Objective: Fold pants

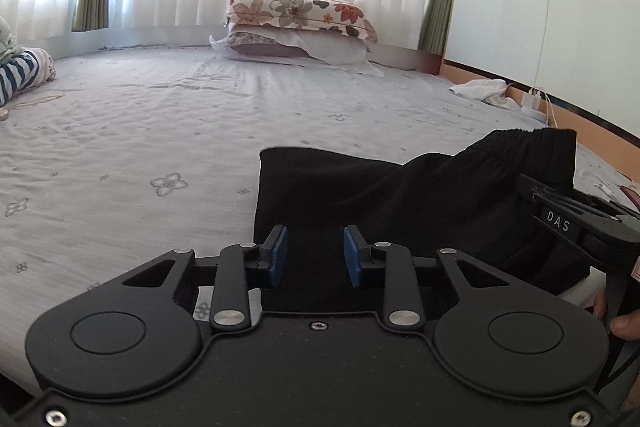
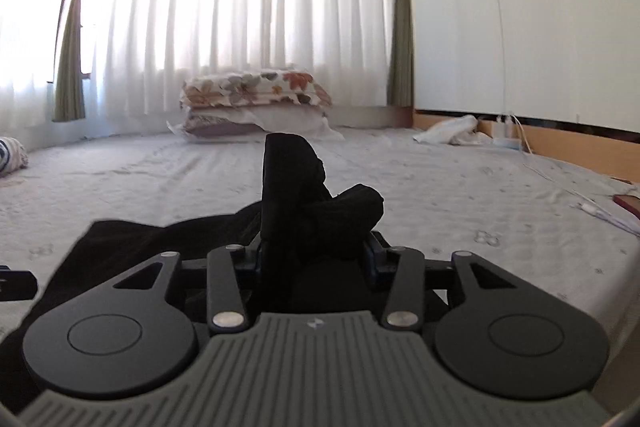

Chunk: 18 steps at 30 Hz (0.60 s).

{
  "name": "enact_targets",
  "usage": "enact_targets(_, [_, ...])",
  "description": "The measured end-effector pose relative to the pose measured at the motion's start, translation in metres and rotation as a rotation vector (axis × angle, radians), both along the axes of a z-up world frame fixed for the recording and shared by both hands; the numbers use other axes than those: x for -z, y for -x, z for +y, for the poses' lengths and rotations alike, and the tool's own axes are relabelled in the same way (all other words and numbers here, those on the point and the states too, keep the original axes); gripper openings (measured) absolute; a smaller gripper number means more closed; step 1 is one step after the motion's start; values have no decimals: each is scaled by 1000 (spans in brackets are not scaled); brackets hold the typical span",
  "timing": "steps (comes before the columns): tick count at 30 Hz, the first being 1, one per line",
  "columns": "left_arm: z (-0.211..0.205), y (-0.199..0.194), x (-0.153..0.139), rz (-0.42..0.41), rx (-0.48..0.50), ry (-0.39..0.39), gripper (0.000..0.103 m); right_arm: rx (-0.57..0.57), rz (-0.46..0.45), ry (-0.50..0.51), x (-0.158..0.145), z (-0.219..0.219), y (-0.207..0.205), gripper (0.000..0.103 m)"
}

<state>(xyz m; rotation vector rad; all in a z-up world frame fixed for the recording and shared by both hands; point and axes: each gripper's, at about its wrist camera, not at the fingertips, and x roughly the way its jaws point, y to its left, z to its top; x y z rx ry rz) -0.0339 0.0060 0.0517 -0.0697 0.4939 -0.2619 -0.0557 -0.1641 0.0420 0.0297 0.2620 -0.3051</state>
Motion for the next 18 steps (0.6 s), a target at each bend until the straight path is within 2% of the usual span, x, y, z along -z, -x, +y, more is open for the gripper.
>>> enact_targets(4, [-19, 1, 16, 53, 48, -25, 28, 94, 160, -27, 35, -24, -4, 49])
enact_targets(6, [-25, 3, 20, 59, 62, -42, 26, 91, 139, -31, 38, -29, 5, 51])
enact_targets(10, [-31, 7, 22, 44, 77, -62, 27, 94, 55, -30, 21, -39, 8, 55])
enact_targets(13, [-34, 4, 26, 58, 70, -62, 27, 122, 93, -11, 26, -47, -2, 57])
enact_targets(14, [-34, 3, 27, 63, 71, -65, 27, 122, 129, -19, 31, -52, -6, 59])
enact_targets(16, [-35, 3, 27, 61, 73, -77, 27, 118, 145, -40, 39, -56, -6, 63])
enact_targets(18, [-35, 4, 26, 55, 79, -103, 30, 121, 144, -17, 38, -55, 1, 77])
